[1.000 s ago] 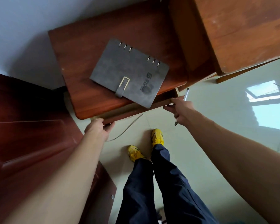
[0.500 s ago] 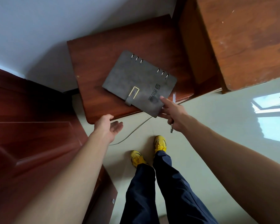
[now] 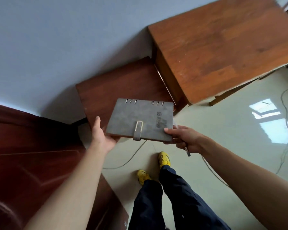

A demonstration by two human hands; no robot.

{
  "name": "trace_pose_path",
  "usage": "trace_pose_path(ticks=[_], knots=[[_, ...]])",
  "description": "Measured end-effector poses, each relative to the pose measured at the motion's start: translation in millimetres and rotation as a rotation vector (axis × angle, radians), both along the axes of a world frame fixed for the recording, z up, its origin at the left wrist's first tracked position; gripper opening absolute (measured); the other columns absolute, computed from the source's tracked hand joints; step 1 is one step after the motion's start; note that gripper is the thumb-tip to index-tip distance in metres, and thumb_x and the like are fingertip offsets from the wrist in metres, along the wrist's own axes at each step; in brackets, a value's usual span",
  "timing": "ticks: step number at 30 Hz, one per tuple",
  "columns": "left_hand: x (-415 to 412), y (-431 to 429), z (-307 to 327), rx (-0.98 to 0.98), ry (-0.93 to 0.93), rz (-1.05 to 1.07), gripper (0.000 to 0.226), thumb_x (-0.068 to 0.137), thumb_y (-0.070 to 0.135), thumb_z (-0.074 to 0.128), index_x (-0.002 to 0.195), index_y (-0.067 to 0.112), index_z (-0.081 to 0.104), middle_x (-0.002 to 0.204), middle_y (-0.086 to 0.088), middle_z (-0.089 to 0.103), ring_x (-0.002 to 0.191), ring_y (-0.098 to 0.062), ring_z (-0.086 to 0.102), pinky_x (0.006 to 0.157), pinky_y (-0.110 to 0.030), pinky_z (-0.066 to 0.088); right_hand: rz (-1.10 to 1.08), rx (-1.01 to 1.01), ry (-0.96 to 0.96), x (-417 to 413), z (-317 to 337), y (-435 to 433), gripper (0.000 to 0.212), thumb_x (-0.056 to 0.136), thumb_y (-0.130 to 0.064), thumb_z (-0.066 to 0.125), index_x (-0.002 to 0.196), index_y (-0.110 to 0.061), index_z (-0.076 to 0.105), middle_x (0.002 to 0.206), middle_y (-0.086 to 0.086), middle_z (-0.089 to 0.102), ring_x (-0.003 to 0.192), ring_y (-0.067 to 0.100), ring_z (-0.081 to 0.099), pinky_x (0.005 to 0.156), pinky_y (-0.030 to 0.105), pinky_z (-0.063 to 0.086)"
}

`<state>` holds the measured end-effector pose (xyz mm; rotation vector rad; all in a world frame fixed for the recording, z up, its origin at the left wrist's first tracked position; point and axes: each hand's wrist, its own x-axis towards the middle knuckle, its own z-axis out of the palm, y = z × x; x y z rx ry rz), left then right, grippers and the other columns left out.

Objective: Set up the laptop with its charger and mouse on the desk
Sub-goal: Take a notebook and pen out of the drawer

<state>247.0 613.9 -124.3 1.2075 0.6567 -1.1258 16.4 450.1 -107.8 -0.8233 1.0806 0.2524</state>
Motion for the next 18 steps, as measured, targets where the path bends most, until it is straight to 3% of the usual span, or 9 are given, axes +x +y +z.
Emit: trace_pose_path(ticks=[5,7,8,10,12,15,18], knots=[[-14,9,44,-0.01,-0.061,-0.347,0.037,0.085,0.052,0.058,0.093,0.016,0.064,0.081,-0.006,0.069,0.075,-0.021,0.063,0.075,-0.035,0.047,0.113,-0.038,-0.076,-68,58,-19,0.035,0.088,-0.025,0.063,0.118,-0.008,0.057,0.091,0.01,0.07,0.073,0.012,0.068,0.035,0.012,0.026],[-27,1,70,-0.021,-0.091,-0.512,0.033,0.081,0.041,0.062,0.102,0.016,0.066,0.084,-0.007,0.07,0.073,-0.02,0.065,0.079,-0.035,0.048,0.153,-0.071,-0.078,-84,79,-24,0.026,0.09,-0.022,0.062,0.111,-0.006,0.059,0.08,0.008,0.07,0.06,0.008,0.065,0.032,0.011,0.025],[-36,-5,82,-0.034,-0.103,-0.558,0.041,0.078,0.035,0.064,0.113,0.013,0.065,0.095,-0.009,0.07,0.083,-0.023,0.067,0.089,-0.038,0.048,0.142,-0.095,-0.068,-91,89,-28,0.02,0.091,-0.021,0.061,0.105,-0.007,0.06,0.074,0.007,0.068,0.054,0.006,0.062,0.032,0.012,0.024],[-52,-21,106,-0.068,-0.11,-0.585,0.057,0.076,0.027,0.065,0.128,0.007,0.058,0.12,-0.015,0.064,0.11,-0.03,0.061,0.105,-0.043,0.04,0.024,-0.131,-0.037,-105,106,-40,0.016,0.091,-0.026,0.062,0.09,-0.011,0.059,0.064,0.005,0.061,0.039,0.005,0.048,0.031,0.013,0.018],[-74,-37,134,-0.136,-0.143,-0.604,0.06,0.073,0.022,0.066,0.13,0.005,0.057,0.123,-0.015,0.063,0.109,-0.028,0.06,0.101,-0.039,0.043,-0.193,-0.13,-0.054,-124,122,-53,0.022,0.09,-0.033,0.062,0.082,-0.014,0.055,0.06,0.004,0.051,0.035,0.005,0.031,0.032,0.014,0.013],[-117,-65,165,-0.26,-0.222,-0.685,0.044,0.066,0.009,0.07,0.11,0.007,0.065,0.097,-0.012,0.071,0.077,-0.02,0.068,0.068,-0.029,0.055,-0.496,-0.139,-0.165,-156,140,-71,0.022,0.085,-0.032,0.066,0.084,-0.015,0.052,0.055,0.001,0.052,0.05,0.008,0.047,0.033,0.013,0.016],[-180,-94,185,-0.348,-0.267,-0.753,0.057,0.054,0.007,0.078,0.109,0.004,0.065,0.105,-0.02,0.068,0.088,-0.029,0.065,0.076,-0.038,0.054,-0.619,-0.137,-0.257,-198,156,-80,0.017,0.086,-0.033,0.068,0.088,-0.022,0.056,0.058,-0.003,0.058,0.053,0.008,0.056,0.032,0.012,0.021]])
